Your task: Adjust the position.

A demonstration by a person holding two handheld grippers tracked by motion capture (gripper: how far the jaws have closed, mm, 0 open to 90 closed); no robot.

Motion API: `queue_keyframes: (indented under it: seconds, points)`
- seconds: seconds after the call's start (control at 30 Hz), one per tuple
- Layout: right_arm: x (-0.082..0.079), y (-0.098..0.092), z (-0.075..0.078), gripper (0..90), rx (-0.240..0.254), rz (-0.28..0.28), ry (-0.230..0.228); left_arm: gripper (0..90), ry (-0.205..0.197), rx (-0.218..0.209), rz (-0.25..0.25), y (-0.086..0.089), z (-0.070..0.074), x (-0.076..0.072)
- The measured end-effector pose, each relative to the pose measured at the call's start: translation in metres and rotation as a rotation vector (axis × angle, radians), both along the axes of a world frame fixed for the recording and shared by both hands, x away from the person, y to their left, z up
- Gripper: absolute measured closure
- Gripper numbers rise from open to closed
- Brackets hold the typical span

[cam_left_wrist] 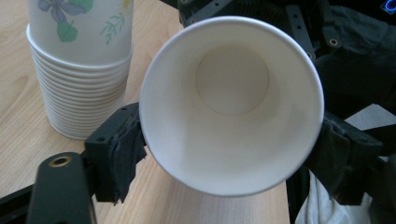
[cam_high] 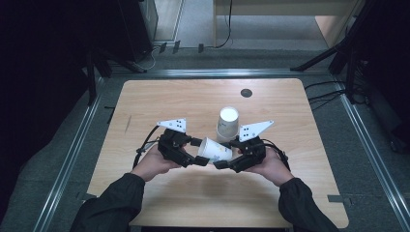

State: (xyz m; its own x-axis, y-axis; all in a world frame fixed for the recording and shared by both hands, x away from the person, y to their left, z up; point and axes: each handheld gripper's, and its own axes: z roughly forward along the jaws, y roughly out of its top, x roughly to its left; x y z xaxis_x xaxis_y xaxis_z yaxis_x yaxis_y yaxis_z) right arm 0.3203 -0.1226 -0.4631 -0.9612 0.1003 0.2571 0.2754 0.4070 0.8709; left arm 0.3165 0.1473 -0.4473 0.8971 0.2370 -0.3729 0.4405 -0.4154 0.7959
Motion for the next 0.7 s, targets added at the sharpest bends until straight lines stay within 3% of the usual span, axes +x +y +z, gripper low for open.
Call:
queue_keyframes:
  seconds: [0.47,0.7]
  points:
    - [0.0009,0.0018,-0.0023,32.6,0.004,0.000,0.015,22.4,-0.015,0.008,0.001,0.0003,0.0010,0.0001]
    - [-0.0006,0.0026,-0.0015,28.2,-0.003,-0.009,0.008,22.5,-0.022,0.016,0.001,0.0019,0.0028,0.0002]
